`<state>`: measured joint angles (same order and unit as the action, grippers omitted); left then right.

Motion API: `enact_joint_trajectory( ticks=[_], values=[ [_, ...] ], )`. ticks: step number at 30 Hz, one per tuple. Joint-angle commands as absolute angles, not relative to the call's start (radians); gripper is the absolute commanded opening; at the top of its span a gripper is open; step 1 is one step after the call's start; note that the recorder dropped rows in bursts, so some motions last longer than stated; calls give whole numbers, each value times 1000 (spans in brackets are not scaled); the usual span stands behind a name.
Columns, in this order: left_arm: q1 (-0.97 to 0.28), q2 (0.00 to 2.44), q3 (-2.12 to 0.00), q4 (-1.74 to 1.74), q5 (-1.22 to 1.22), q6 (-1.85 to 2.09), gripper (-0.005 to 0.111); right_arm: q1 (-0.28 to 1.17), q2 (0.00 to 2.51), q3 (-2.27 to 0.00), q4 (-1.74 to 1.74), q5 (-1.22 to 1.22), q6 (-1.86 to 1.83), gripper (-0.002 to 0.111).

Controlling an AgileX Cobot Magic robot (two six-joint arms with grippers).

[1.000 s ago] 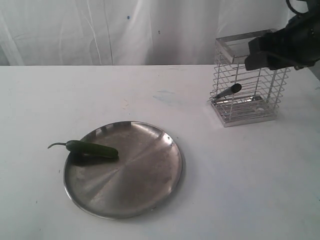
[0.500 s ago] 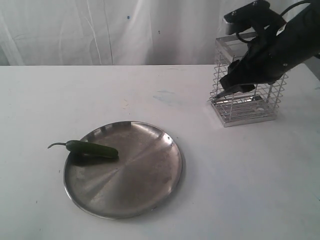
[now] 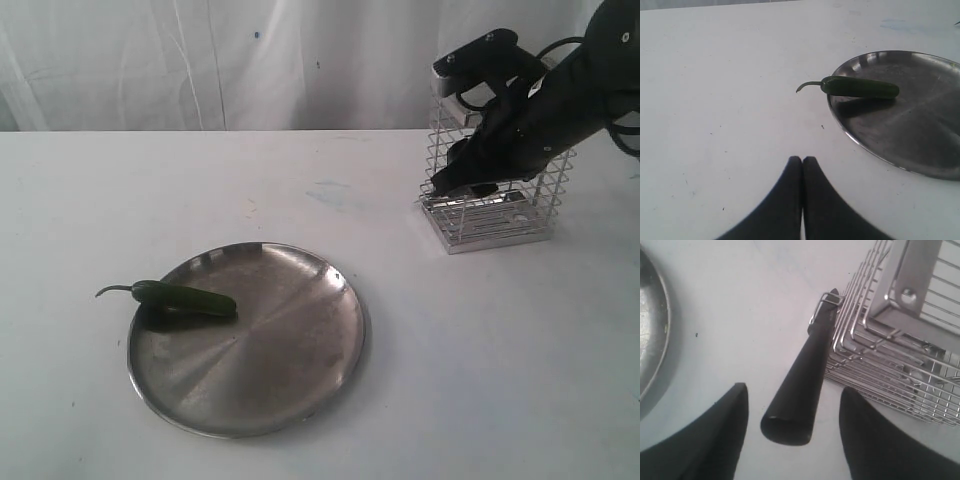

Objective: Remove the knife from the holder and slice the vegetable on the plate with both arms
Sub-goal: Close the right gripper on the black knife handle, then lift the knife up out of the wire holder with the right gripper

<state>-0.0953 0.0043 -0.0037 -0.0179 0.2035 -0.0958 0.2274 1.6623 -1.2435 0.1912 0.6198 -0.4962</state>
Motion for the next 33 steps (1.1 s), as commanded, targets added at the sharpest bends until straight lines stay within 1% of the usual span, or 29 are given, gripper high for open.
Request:
enact_joint_trajectory(
  ticks=[1,5,12,18,21,33],
  values=[
    [-93,0,0,-20,201,-96,0,229,1665,-1246,183,594,-492,52],
    [-93,0,0,-20,201,-96,0,229,1675,-1246,183,598,-492,50],
    [-93,0,0,-20,201,-96,0,229,1675,-1246,183,601,-492,28],
    [-93,0,0,-20,201,-96,0,229,1675,-1246,183,604,-492,17],
    [-93,0,0,-20,201,-96,0,229,1675,-1246,183,604,-492,15],
    [-93,0,0,-20,201,-96,0,229,1634,-1246,179,620,-492,15]
  ],
)
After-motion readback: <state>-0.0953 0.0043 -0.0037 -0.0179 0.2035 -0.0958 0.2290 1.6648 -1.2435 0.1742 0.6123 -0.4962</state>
